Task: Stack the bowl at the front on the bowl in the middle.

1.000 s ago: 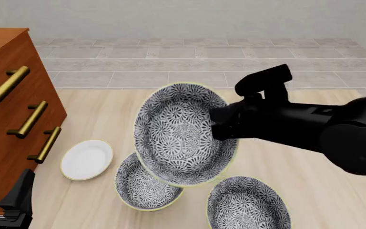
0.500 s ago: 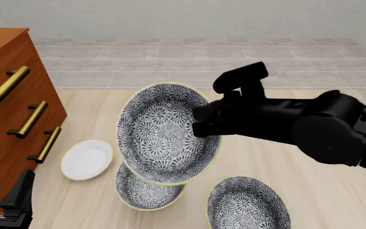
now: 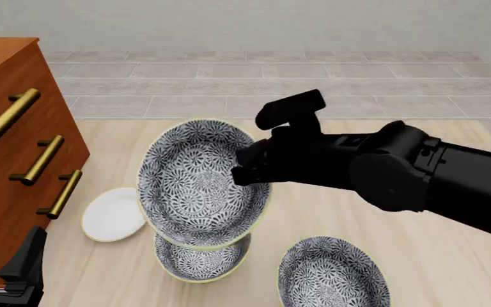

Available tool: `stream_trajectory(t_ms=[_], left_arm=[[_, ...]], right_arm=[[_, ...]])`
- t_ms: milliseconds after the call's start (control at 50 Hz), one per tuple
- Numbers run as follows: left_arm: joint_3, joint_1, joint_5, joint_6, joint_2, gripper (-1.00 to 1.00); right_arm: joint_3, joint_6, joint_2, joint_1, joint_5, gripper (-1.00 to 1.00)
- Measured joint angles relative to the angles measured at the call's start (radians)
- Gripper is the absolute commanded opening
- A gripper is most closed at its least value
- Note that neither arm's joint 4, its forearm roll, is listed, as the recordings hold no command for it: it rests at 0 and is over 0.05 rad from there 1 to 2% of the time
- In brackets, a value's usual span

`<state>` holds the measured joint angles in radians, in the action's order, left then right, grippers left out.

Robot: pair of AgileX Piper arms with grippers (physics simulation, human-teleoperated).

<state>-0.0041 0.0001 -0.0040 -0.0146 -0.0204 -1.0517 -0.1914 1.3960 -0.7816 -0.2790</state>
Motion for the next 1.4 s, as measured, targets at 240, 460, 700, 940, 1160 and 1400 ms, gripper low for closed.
stream_trajectory(t_ms=[240,460,700,940,1160,1400], left_arm=[[0.0,0.0,0.0,0.0,0.0,1.0],[0.0,0.0,0.0,0.0,0.0,1.0],[0.0,0.0,0.0,0.0,0.0,1.0],[0.0,0.0,0.0,0.0,0.0,1.0],[0.0,0.0,0.0,0.0,0.0,1.0],[0.0,0.0,0.0,0.0,0.0,1.0]], right_arm=[[-0.013,-0.018,0.042,-0.025,0.014,-1.0],[-0.016,-0.031,0.066,-0.042,0.025,-1.0],[-0.011,-0.038,0.091,-0.045,0.043,-1.0],[-0.002,-0.042,0.12,-0.046,0.065,-1.0],[0.019,-0.042,0.157,-0.033,0.1,-1.0],[0.043,-0.043,0.187,-0.022,0.133,-1.0]])
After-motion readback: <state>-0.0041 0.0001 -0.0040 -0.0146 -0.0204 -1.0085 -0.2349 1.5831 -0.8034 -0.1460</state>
